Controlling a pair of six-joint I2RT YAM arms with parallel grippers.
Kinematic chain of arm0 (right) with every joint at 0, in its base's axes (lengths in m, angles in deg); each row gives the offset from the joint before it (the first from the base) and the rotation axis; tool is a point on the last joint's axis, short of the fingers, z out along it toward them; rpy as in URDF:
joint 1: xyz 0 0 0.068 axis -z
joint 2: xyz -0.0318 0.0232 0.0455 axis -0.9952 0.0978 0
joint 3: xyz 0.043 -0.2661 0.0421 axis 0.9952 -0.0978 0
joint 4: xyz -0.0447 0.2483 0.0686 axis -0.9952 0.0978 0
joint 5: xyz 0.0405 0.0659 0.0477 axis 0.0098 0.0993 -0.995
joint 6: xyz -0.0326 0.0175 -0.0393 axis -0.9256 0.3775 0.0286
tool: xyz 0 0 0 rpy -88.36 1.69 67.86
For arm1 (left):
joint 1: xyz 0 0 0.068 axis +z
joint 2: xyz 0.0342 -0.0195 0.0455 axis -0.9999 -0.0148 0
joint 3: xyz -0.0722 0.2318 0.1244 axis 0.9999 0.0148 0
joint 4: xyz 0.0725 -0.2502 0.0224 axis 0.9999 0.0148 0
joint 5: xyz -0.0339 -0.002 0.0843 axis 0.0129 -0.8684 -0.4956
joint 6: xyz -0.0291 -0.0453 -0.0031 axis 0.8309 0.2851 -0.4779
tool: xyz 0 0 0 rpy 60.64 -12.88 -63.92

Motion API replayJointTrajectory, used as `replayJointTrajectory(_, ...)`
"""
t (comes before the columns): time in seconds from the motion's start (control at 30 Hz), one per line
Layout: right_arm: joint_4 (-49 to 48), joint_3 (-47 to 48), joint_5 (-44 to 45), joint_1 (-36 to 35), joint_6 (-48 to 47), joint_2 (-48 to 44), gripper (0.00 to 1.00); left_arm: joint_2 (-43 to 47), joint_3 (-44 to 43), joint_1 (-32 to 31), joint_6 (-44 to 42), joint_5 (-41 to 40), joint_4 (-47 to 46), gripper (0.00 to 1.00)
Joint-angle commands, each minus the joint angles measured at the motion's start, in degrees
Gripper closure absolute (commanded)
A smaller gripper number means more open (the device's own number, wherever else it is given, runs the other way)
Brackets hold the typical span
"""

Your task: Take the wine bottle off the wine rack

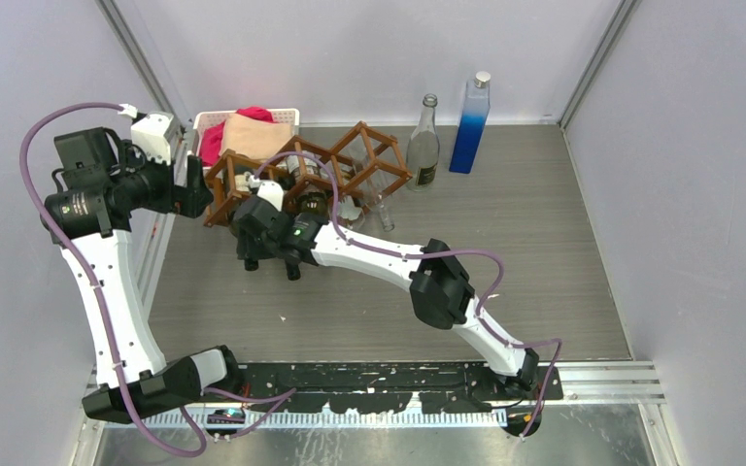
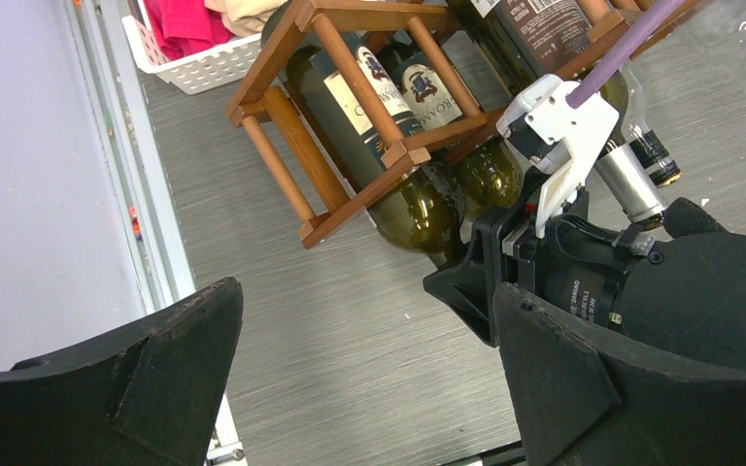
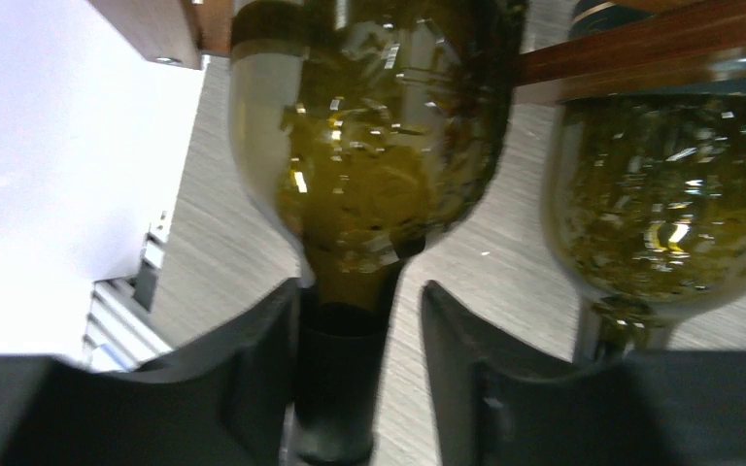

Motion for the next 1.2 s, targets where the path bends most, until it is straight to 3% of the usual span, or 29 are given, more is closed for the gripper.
replayJointTrajectory(0.0, -3.2, 1.1, 0.7, 0.3, 1.5, -1.2, 0.66, 0.7, -0.5, 0.4, -1.5, 0.9, -1.5, 0.01)
replayJointTrajectory(0.23, -8.8, -6.0, -0.6, 0.0, 2.9, -6.7, 0.95, 0.7, 3.1, 0.5, -4.9, 2.4, -2.6, 0.02)
replayJointTrajectory(0.3, -9.9, -8.0, -0.8, -0.5, 2.9, -8.6, 0.99, 1.8, 5.2, 0.5, -6.6, 2.7, -3.1, 0.01)
replayJointTrajectory(0.9, -15.9, -26.4, -5.9, -5.7, 5.5, -25.4, 0.99, 5.4, 15.2, 0.4, -16.1, 4.6, -4.4, 0.03)
replayJointTrajectory(1.17, -17.3, -32.4, -11.9, -6.0, 7.9, -33.1, 0.99, 9.4, 16.8, 0.4, -18.6, 16.8, -4.9, 0.00)
